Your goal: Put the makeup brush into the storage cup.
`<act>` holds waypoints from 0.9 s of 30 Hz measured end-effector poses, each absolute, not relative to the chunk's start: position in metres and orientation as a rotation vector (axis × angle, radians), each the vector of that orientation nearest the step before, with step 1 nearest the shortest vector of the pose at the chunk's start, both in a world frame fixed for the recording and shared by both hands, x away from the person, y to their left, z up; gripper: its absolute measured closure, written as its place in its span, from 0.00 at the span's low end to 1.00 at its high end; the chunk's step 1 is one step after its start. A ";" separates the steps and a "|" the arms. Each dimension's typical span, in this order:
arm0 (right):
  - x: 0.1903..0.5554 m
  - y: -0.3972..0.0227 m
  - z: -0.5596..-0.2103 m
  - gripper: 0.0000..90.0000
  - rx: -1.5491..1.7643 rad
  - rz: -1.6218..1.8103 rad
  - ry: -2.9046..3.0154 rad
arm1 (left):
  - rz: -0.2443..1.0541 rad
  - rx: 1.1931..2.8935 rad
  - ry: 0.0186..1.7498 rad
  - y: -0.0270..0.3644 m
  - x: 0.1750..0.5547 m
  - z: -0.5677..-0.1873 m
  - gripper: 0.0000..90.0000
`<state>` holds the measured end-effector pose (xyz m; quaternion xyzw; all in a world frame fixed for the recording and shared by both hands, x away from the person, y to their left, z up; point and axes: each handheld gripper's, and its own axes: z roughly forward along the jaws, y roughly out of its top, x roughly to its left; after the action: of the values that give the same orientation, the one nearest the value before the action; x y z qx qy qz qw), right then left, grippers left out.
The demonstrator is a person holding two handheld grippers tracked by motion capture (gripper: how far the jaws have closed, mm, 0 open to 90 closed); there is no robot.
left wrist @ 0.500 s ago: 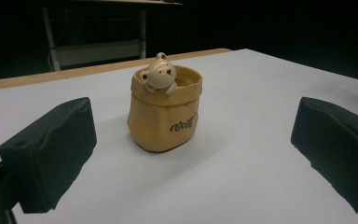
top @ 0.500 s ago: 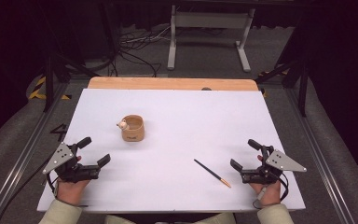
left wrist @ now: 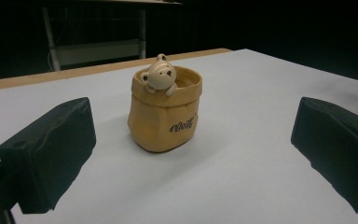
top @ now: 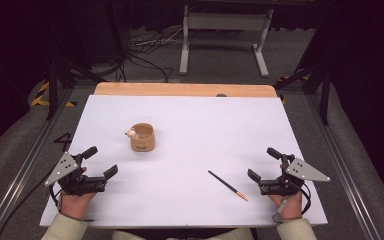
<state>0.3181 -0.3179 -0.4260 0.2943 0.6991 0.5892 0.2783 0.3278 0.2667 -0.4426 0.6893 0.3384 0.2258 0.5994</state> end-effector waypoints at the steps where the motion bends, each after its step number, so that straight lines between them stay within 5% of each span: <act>1: 0.318 -0.318 -0.425 0.00 0.787 1.586 1.877 | 0.519 1.604 0.780 0.267 0.328 -0.442 0.01; 27: 0.336 -0.262 -0.381 0.03 0.694 1.625 2.028 | 0.504 1.602 0.774 0.264 0.328 -0.440 0.01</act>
<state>0.3364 -0.2616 -0.3811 0.2515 0.7348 0.5887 0.2241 0.3275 0.2638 -0.4404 0.6916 0.3343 0.2176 0.6021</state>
